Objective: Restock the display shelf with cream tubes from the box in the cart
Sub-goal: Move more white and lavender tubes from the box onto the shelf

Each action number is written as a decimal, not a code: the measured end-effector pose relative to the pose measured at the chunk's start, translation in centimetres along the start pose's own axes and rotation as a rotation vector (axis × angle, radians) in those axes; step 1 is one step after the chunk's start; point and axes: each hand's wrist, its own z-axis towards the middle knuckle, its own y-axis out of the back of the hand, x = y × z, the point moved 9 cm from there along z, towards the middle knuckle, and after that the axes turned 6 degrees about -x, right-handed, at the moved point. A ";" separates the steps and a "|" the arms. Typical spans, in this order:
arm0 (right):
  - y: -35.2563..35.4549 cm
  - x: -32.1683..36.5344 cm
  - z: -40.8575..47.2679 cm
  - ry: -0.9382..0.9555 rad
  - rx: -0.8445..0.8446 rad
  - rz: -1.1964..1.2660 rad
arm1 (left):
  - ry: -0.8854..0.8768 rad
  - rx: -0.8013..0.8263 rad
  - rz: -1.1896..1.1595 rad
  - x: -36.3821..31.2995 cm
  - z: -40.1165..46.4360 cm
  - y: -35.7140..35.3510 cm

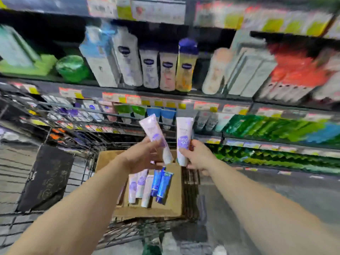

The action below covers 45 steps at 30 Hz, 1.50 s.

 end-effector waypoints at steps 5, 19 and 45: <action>13.9 0.4 -3.8 0.112 -0.112 0.087 | -0.091 0.132 0.035 -3.7 -0.5 -13.4; 54.1 -5.1 -18.8 0.279 -0.497 0.211 | -0.476 0.316 0.386 -11.1 -2.5 -54.0; 79.1 15.4 -0.7 0.684 -0.742 0.089 | -0.906 0.070 0.401 -33.0 6.2 -64.6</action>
